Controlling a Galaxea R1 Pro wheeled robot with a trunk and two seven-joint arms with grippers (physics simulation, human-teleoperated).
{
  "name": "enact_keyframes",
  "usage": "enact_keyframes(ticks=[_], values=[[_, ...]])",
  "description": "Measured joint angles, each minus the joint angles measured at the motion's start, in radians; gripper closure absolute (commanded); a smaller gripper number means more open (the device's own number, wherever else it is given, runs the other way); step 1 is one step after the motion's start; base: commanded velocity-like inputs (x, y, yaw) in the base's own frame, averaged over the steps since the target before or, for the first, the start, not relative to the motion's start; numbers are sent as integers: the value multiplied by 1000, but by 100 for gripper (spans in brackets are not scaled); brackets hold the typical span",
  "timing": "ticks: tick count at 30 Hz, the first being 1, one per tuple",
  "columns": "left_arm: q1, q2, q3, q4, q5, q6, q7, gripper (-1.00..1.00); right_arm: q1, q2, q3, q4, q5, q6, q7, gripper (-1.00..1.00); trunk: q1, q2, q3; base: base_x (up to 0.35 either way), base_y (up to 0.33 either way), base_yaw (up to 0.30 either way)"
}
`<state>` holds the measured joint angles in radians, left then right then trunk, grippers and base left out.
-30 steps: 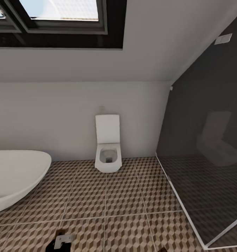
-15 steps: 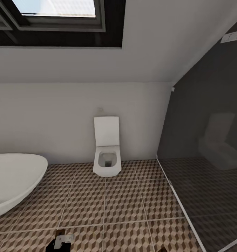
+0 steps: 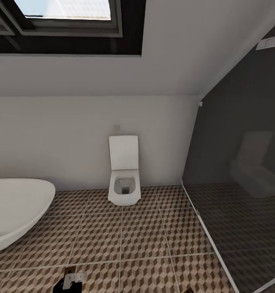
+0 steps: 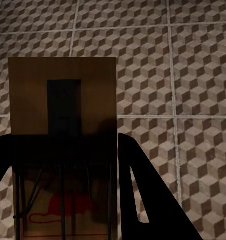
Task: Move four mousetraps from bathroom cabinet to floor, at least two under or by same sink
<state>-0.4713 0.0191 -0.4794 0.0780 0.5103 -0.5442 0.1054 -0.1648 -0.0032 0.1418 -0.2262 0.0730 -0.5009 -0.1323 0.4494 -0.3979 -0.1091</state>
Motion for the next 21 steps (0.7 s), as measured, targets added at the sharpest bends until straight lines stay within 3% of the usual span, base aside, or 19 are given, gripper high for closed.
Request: enact_keyframes(ticks=[5,8,11,12,14,17,21], values=[[0,1,1,-4,0,8,6,100,0,2,-1,-14,1,3,-2,100,0,0,0,0,0,0],[1,-1,4,-7,0,58,8,100,0,5,-1,-84,2,23,-12,100,0,0,0,0,0,0],[2,0,5,-23,-3,175,9,100,0,7,-2,-197,2,125,-29,100,0,0,0,0,0,0],[1,5,5,-54,-5,257,9,100,0,9,-1,-272,3,223,-36,100,0,0,0,0,0,0],[1,24,5,-135,-7,362,7,100,-1,11,-1,-373,1,348,-41,100,0,0,0,0,0,0],[1,60,7,-281,-9,501,7,100,-5,24,1,-466,0,450,-44,100,0,0,0,0,0,0],[0,105,9,-463,-11,703,5,100,-53,84,1,-517,3,548,-50,100,0,0,0,0,0,0]])
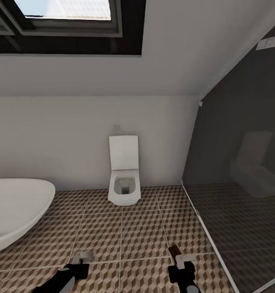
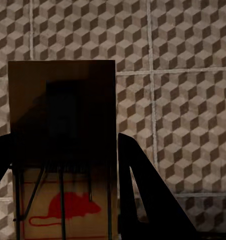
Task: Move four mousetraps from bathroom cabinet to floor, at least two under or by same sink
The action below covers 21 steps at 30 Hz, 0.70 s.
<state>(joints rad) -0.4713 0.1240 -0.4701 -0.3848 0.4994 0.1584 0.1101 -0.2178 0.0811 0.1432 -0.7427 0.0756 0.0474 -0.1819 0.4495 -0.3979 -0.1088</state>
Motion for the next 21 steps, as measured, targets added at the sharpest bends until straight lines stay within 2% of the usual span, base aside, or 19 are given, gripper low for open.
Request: enact_keyframes(ticks=[3,6,9,11,13,17,21], values=[[-3,25,12,-104,-2,150,-1,100,-89,36,0,-7,-2,96,-11,100,0,0,0,0,0,0],[-7,34,25,-141,-2,210,0,100,-169,69,0,-4,-3,180,-16,100,0,0,0,0,0,0],[-11,37,35,-154,-3,230,0,100,-251,93,0,11,-3,241,-20,100,0,0,0,0,0,0],[-13,35,37,-160,-4,235,-2,100,-309,93,0,43,-5,268,-21,100,0,0,0,0,0,0],[-13,29,38,-177,-5,235,-2,100,-339,93,0,70,-5,277,-22,100,0,0,0,0,0,0],[-14,25,37,-253,-8,240,-2,100,-366,93,0,105,-6,281,-22,100,0,0,0,0,0,0],[-14,24,36,-272,-7,241,-4,100,-371,93,0,112,-5,281,-20,100,0,0,0,0,0,0]])
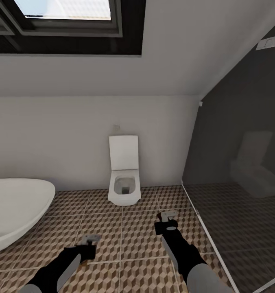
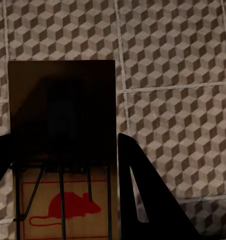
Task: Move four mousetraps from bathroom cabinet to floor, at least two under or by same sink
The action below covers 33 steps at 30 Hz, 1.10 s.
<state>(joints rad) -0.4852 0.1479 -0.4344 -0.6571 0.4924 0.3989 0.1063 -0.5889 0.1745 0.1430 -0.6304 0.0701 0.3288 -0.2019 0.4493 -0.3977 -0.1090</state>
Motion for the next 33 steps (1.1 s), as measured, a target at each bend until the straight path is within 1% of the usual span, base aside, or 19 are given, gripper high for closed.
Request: enact_keyframes(ticks=[7,15,18,19,21,22,23,25,26,27,30,33], values=[[0,5,-5,-15,-1,1,-2,100,-1,0,2,1,0,2,1,100,0,0,0,23,0,0],[0,8,-3,-15,-1,1,-2,100,-1,0,5,8,-1,4,2,100,-1,0,0,290,52,0],[0,9,-3,-16,-1,1,-2,100,-1,0,5,50,-2,0,4,100,-1,0,0,335,80,0],[0,10,-3,-16,-1,0,-2,100,-1,0,5,77,-2,-10,5,100,-1,0,0,338,81,0],[0,21,-4,-11,-3,-7,-4,100,-1,0,5,133,-2,-80,8,100,-1,0,0,340,43,0],[0,30,-5,-10,-3,-21,-4,100,-1,0,6,158,-2,-118,12,100,-1,0,0,333,17,0],[0,41,-5,-6,-4,-61,-5,100,-1,0,7,178,-2,-142,20,100,-1,0,0,317,11,0],[0,49,-6,19,-5,-143,-7,100,-1,0,19,198,-2,-157,34,100,-1,0,0,297,5,0],[0,51,-6,44,-13,-196,-7,100,-1,0,32,207,-2,-163,39,100,0,0,0,297,2,0],[0,52,-8,55,-20,-221,-8,100,-1,0,39,210,-2,-165,41,100,-1,0,0,299,2,0],[0,51,-11,67,-39,-253,-8,100,-1,0,48,214,-1,-168,43,100,0,0,0,215,1,0],[0,50,-15,62,-49,-263,-7,100,-1,0,52,208,0,-170,44,100,0,0,0,64,0,0]])
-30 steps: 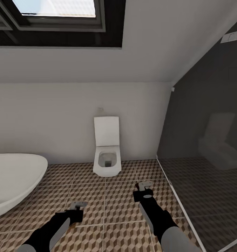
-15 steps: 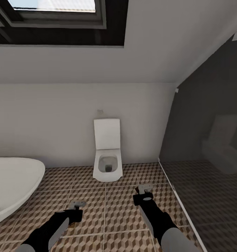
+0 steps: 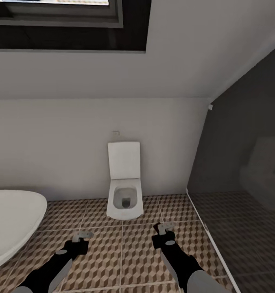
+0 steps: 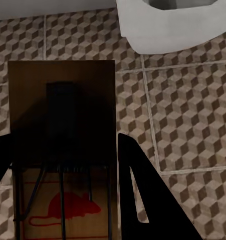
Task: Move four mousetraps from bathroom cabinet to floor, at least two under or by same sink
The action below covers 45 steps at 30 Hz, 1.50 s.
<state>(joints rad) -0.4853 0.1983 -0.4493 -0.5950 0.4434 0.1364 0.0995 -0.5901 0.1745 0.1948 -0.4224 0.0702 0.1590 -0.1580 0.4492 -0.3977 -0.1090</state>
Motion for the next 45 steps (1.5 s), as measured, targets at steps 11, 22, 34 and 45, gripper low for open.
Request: enact_keyframes(ticks=[11,22,34,45], values=[[0,-12,-2,-17,-4,3,3,100,0,0,0,-8,2,-25,-5,100,0,0,0,8,0,0],[0,-45,-3,-15,-5,3,1,100,0,0,-1,-9,1,-28,-6,100,27,-49,-32,0,0,0],[0,-50,-13,-16,-7,1,2,100,0,0,0,-9,0,-30,-4,100,73,-133,-88,0,0,19],[0,-47,-16,-55,-10,-6,1,100,0,0,2,-6,-1,-82,0,100,115,-210,-139,0,0,104]])
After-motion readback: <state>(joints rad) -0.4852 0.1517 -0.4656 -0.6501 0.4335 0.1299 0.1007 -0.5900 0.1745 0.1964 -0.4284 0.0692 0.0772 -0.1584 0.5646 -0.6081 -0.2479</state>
